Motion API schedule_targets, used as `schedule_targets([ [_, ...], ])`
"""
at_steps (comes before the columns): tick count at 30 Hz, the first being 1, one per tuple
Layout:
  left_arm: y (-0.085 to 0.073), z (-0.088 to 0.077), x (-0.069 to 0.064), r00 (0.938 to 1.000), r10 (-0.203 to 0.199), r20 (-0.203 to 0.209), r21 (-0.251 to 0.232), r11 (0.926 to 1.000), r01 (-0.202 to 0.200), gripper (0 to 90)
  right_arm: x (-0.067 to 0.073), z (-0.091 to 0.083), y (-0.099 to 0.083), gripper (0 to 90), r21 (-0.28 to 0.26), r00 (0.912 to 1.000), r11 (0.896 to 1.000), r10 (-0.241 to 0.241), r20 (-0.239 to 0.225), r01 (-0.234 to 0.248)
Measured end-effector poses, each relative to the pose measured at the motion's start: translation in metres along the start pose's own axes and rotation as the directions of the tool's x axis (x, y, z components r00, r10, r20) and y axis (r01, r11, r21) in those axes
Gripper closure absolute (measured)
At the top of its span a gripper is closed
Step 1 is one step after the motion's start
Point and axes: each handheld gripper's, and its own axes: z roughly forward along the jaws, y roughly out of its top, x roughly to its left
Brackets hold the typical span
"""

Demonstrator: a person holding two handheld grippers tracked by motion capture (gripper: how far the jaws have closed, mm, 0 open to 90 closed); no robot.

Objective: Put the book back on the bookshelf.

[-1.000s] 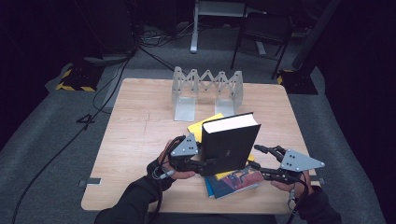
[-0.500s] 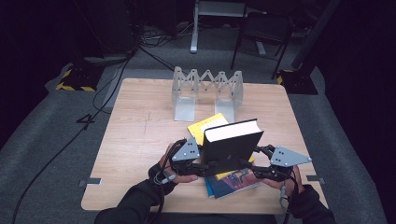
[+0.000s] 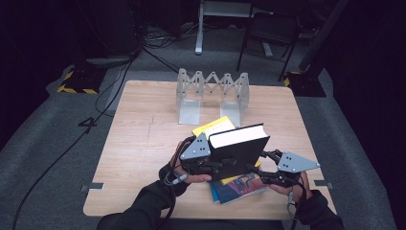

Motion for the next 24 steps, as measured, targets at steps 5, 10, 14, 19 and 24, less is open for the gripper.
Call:
schedule_targets([
  [5,0.005,0.003,0.002,0.9999,-0.015,0.001,-0.025,0.9996,0.015,43.1,0.000,0.000,-0.001,46.1,0.002,1.0000,1.000,0.000,-0.001,0.000],
  [10,0.009,0.005,0.003,0.9999,-0.017,0.000,-0.037,0.9992,0.017,42.0,-0.001,0.000,-0.001,46.2,0.000,1.0000,1.000,0.001,0.001,-0.001],
  [14,0.013,0.006,0.005,0.9999,-0.010,0.010,-0.027,0.9996,0.010,42.1,-0.001,0.000,-0.001,46.1,0.002,1.0000,1.000,0.002,0.002,-0.002],
  [19,0.018,0.008,0.005,0.9994,-0.010,0.033,-0.003,0.9999,0.010,46.6,-0.001,0.001,-0.001,45.3,0.007,1.0000,1.000,0.003,0.003,-0.003],
  [24,0.018,0.007,0.007,0.9985,-0.047,0.030,-0.008,0.9989,0.047,48.3,-0.002,-0.002,-0.005,40.3,0.045,1.0000,0.999,0.004,-0.006,-0.004],
])
